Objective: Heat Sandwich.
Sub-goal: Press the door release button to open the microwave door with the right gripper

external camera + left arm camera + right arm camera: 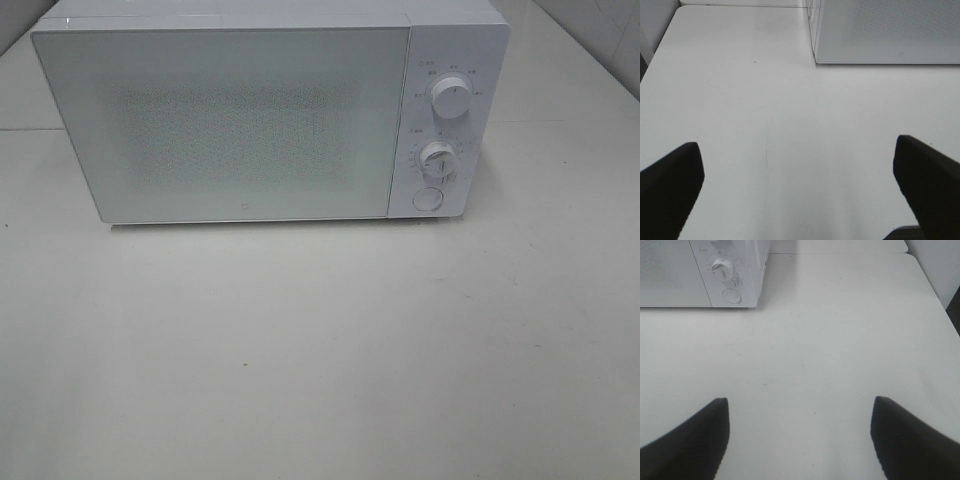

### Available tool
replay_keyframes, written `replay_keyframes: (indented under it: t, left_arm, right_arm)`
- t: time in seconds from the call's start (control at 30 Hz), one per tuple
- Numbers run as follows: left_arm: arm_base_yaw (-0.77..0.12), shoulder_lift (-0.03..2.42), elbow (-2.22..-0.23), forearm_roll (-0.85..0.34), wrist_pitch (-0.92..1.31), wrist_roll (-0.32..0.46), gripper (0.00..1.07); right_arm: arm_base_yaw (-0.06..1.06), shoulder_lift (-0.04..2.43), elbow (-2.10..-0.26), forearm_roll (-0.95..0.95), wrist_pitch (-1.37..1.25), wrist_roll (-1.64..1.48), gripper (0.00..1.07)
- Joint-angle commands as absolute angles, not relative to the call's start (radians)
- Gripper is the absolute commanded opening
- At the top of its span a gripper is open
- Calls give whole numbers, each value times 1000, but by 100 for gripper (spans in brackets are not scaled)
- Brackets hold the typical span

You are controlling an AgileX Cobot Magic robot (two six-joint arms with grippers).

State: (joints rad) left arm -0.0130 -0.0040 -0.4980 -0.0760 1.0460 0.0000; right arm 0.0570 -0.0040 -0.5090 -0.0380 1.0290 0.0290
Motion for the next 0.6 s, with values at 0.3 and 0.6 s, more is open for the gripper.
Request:
replay_keyframes:
  t: [0.3,0.6]
  left_arm:
    - [-11,-27,-493,-78,1033,0,98]
    - [-11,-27,-493,-78,1033,0,98]
  right_arm:
    - [49,48,-541,-29,951,24,75]
    - [49,239,-542,-11,779,26,75]
